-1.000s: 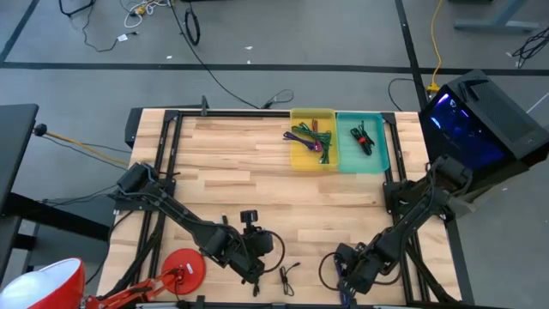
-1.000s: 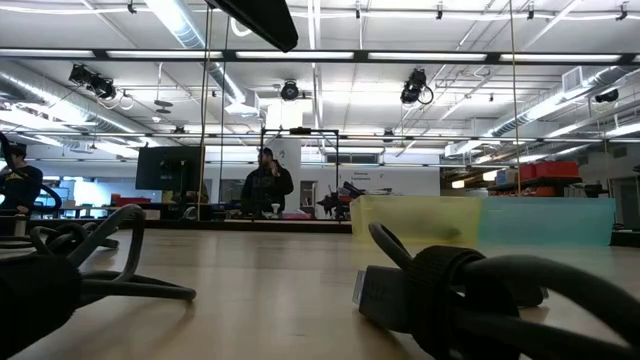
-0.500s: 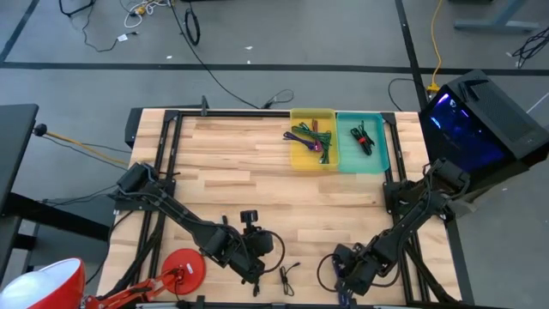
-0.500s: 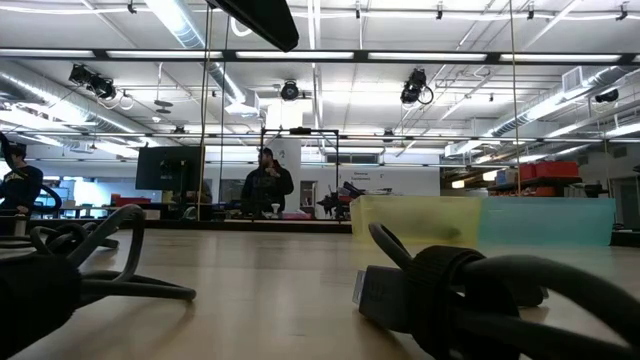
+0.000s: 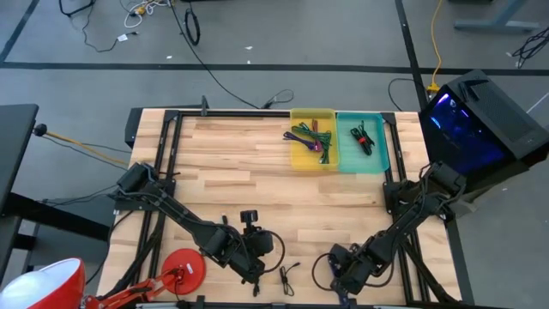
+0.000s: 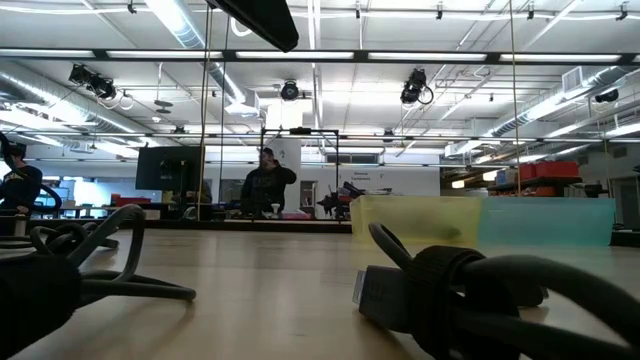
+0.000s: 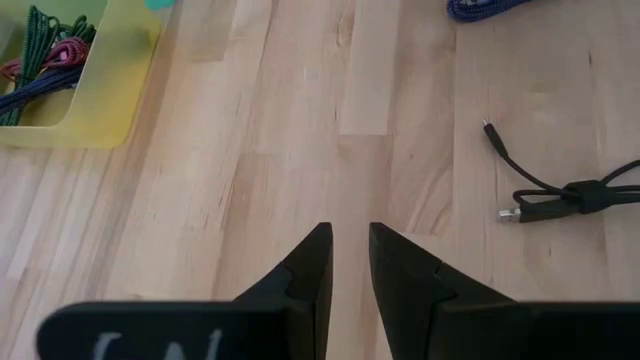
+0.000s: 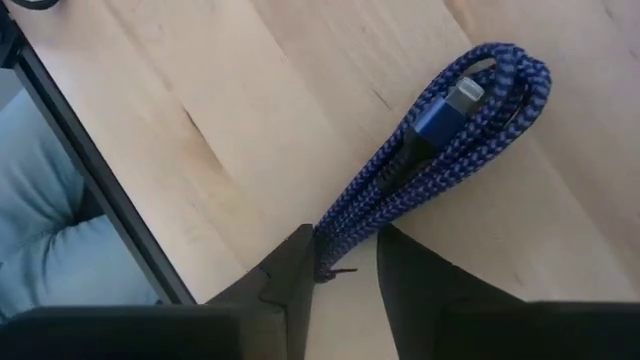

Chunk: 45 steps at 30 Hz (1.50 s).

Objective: Pick & Place USB Port
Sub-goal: Put the violet black charger cable into the yellow bin

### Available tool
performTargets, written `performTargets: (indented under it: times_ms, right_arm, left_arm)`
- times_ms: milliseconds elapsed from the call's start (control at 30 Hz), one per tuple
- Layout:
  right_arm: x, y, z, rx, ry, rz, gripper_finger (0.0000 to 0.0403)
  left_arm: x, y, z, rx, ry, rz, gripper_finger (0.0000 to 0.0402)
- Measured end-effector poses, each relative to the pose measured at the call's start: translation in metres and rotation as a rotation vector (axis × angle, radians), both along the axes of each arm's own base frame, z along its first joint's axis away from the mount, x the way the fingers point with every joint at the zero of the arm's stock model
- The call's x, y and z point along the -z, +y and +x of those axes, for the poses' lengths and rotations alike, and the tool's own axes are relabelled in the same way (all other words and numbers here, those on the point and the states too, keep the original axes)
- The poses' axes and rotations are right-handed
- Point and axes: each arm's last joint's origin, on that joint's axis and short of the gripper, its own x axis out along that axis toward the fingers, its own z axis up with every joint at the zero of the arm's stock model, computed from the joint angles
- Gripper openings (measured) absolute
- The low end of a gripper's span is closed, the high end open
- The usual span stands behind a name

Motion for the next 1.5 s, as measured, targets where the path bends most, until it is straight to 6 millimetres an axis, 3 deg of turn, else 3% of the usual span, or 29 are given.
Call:
performTargets:
  times_ms: [200, 367, 500, 633, 900, 1100, 1300, 1500]
  right_arm:
    - [0.001, 0.001, 0.002, -0.055, -0.033, -0.012, 0.0013]
    - [-0.003, -0.001, 0.005, -0.081, -0.091, -0.034, 0.0004]
    - [-0.015, -0.014, 0.008, -0.089, -0.157, -0.116, 0.0002]
    - [-0.043, -0.027, 0.007, -0.068, -0.251, -0.187, 0.0001]
    - [-0.090, -0.070, -0.004, 0.074, -0.418, -0.490, 0.0000]
    - [-0.118, -0.110, 0.003, 0.183, -0.534, -0.749, 0.0000]
    - [-0.132, -0.165, 0.018, 0.271, -0.464, -0.918, 0.0000]
    - [-0.134, -0.216, 0.033, 0.290, -0.351, -0.942, 0.0000]
  left_arm:
    - [0.000, 0.000, 0.000, 0.000, -0.001, -0.001, 0.0073]
    - [0.000, 0.000, 0.000, 0.001, -0.002, -0.001, 0.0073]
    - [0.000, 0.000, 0.000, 0.001, -0.002, -0.001, 0.0073]
    - [0.000, 0.000, 0.000, 0.001, -0.004, -0.002, 0.0073]
    - [-0.001, 0.000, 0.002, -0.002, -0.018, -0.007, 0.0073]
    - [-0.002, -0.001, 0.002, -0.003, -0.028, -0.011, 0.0073]
    - [-0.003, -0.004, 0.003, 0.007, -0.047, -0.025, 0.0073]
    - [-0.003, -0.004, 0.003, 0.040, -0.041, 0.003, 0.0073]
